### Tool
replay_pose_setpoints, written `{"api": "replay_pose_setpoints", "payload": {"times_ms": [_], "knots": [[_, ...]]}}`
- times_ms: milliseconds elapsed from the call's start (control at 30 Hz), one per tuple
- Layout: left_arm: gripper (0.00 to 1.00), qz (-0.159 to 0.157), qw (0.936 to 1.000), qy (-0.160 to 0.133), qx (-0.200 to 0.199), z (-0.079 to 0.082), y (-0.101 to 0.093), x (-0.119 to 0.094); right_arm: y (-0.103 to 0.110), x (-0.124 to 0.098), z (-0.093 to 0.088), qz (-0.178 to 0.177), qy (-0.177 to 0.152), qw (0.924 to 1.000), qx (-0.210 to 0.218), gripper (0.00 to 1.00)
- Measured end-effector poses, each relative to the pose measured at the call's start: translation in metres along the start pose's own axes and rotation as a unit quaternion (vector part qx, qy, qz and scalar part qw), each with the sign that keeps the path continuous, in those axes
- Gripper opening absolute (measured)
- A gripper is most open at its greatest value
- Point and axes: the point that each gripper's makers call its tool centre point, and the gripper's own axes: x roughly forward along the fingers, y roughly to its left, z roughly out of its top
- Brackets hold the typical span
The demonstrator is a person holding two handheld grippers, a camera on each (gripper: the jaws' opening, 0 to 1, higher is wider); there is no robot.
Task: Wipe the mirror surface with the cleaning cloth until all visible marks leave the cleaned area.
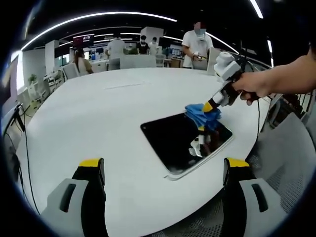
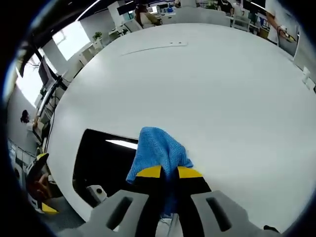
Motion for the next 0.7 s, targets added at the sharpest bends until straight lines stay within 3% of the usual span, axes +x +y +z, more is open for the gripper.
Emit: {"api": "replay_pose_setpoints", "payload": {"times_ms": [700], "knots": [[0.99, 0.005, 1.0000, -0.004, -0.005, 0.001, 0.002, 0.000, -0.004, 0.019, 0.024, -0.003, -0.016, 0.9994, -0.029, 0.04]]}}
